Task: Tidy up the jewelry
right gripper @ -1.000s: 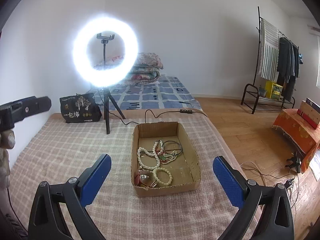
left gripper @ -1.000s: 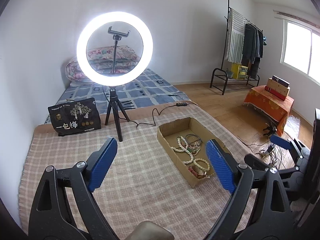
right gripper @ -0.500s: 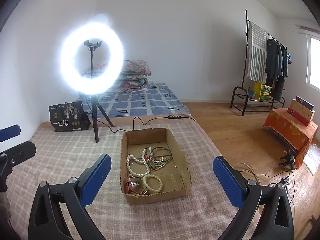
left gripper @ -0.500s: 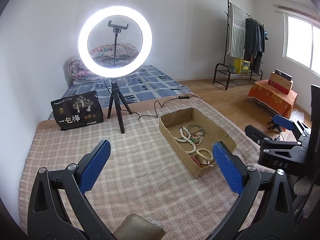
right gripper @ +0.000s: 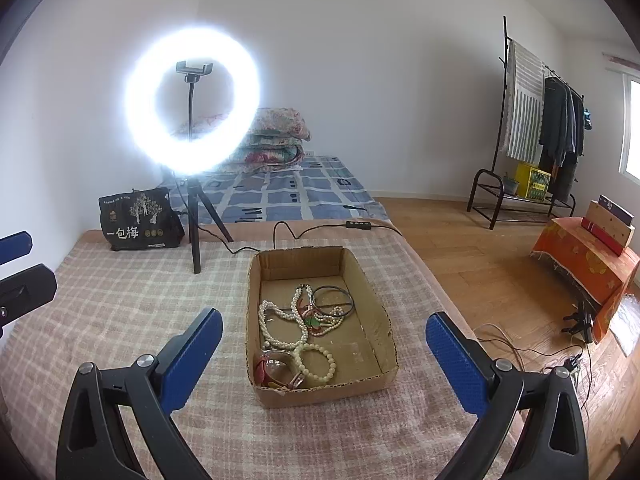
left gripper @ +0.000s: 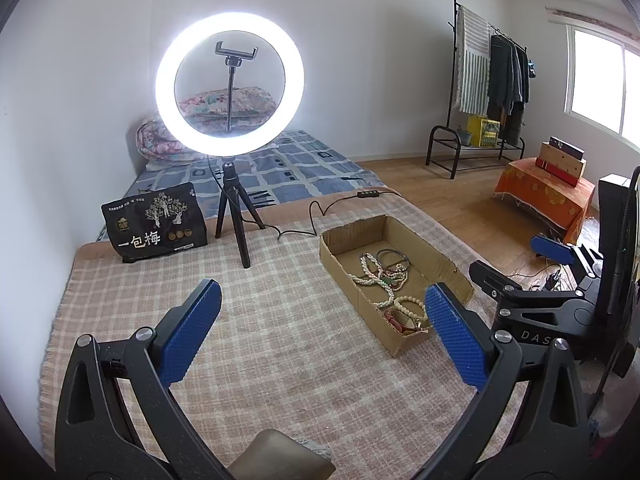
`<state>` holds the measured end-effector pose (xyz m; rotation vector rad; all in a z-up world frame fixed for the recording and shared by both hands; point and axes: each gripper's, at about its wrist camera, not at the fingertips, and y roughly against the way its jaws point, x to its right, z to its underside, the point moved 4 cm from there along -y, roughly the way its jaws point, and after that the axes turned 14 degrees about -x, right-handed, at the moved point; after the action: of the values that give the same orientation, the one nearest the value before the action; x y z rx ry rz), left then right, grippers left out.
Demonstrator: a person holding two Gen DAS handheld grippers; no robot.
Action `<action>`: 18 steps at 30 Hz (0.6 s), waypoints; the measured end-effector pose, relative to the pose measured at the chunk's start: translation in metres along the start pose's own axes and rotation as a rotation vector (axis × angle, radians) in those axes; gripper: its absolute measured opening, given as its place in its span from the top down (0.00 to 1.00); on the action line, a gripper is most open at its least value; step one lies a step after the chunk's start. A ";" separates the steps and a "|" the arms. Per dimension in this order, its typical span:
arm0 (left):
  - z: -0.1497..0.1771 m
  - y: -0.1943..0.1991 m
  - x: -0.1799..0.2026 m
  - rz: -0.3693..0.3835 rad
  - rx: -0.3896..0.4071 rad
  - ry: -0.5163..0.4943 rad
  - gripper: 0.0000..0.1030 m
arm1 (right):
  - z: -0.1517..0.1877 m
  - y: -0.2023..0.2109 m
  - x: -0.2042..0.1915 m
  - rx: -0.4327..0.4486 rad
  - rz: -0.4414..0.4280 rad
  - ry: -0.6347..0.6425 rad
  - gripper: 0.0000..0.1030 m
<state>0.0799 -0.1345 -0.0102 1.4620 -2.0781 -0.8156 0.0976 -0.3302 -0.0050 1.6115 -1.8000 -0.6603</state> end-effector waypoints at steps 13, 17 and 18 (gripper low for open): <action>0.000 0.000 0.001 -0.003 0.003 0.001 0.00 | -0.001 -0.004 -0.002 -0.005 -0.010 -0.002 0.00; -0.001 0.000 0.001 -0.002 0.003 0.000 0.00 | -0.001 -0.004 -0.002 -0.006 -0.008 -0.002 0.00; 0.000 0.000 0.001 -0.004 0.003 0.000 0.00 | -0.001 -0.004 -0.002 -0.006 -0.009 -0.003 0.00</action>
<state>0.0795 -0.1359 -0.0096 1.4677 -2.0782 -0.8140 0.1010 -0.3288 -0.0076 1.6165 -1.7920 -0.6716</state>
